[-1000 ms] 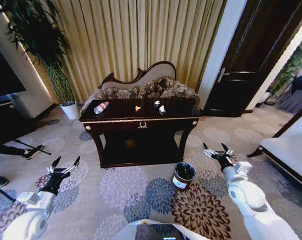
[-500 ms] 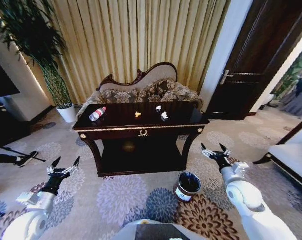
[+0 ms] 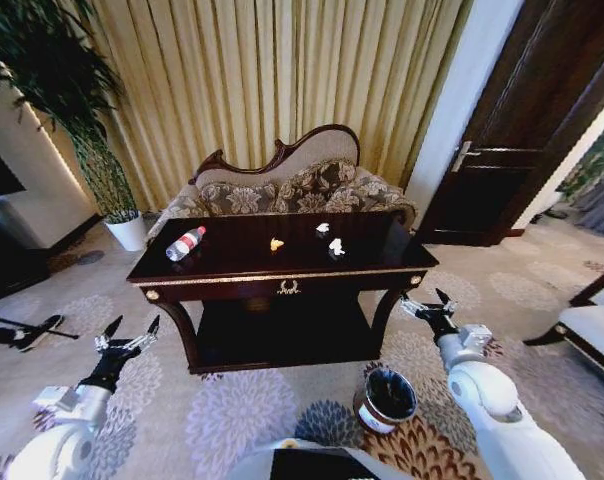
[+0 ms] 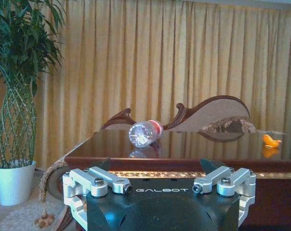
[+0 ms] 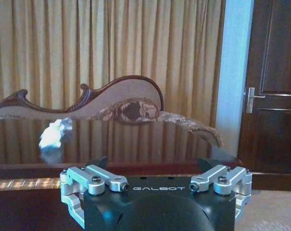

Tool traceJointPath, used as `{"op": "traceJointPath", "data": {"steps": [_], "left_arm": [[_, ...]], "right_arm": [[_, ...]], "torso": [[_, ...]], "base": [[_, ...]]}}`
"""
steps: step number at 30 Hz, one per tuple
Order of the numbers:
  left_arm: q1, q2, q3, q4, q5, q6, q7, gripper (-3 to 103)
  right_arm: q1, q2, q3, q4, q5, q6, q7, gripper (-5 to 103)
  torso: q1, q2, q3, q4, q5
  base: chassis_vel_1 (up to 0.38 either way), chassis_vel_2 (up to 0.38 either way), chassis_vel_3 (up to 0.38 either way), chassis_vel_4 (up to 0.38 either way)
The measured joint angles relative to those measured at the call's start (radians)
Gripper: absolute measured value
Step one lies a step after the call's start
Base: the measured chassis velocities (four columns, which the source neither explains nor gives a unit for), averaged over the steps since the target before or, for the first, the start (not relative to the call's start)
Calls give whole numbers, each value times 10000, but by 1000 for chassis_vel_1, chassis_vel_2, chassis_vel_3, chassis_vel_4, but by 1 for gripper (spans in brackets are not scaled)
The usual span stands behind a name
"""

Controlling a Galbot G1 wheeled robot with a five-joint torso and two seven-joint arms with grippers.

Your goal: Move to the front of the table and place the trash on the table into the trash bin.

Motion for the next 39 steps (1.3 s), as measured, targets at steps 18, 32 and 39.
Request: {"op": "traceJointPath", "data": {"steps": [18,32,39], "left_arm": [[-64,133,-948,-2089,198,2647,-1649,100],[1,336,-1396,-2254,84,2835,-1246,100],[45,243,-1369,-2102,63,2558,-942,100]], "right_arm": [[782,-107,275,33,505,-246,0,100],[1713,-284,-539,638,488,-1818,0,100],[2531,-435,-1402,496,521,-2905,0,100]], "torso": [[5,-2,2,-2,2],[2,0,0,1,-1],[0,0,0,0,0]], "base": [[-122,128,118,-118],[0,0,0,0],[0,0,0,0]]}}
